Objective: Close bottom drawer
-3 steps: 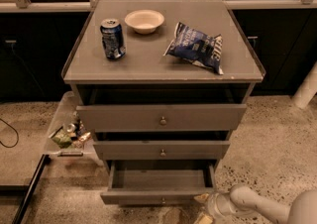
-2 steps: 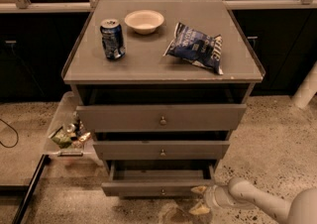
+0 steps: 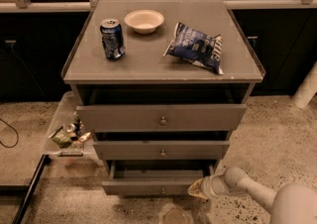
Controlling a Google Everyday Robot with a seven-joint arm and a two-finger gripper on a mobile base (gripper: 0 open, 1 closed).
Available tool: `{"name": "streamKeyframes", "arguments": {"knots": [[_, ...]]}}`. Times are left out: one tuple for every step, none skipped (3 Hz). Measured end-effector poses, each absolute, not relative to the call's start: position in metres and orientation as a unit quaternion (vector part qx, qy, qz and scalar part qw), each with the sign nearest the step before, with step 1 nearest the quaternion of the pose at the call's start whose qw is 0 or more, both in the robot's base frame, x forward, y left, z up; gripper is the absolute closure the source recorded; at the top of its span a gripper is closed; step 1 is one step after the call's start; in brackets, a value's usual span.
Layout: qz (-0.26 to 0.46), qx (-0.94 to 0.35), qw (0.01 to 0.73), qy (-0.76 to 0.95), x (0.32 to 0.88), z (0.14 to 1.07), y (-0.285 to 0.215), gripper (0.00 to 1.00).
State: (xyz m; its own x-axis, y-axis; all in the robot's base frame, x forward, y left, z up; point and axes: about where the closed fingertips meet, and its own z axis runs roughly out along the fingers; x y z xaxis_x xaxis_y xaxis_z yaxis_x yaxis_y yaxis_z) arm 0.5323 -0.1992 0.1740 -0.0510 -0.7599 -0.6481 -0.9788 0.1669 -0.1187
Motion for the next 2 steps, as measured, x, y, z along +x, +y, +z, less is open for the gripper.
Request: {"name": "streamKeyframes", "arguments": {"knots": [[0.176,-0.623,0.304,0.699,0.5398,0.1716,-0.2024,0.93],[0.176,-0.623,0.304,0.699,0.5398,0.1716,-0.2023,0.69]]}}
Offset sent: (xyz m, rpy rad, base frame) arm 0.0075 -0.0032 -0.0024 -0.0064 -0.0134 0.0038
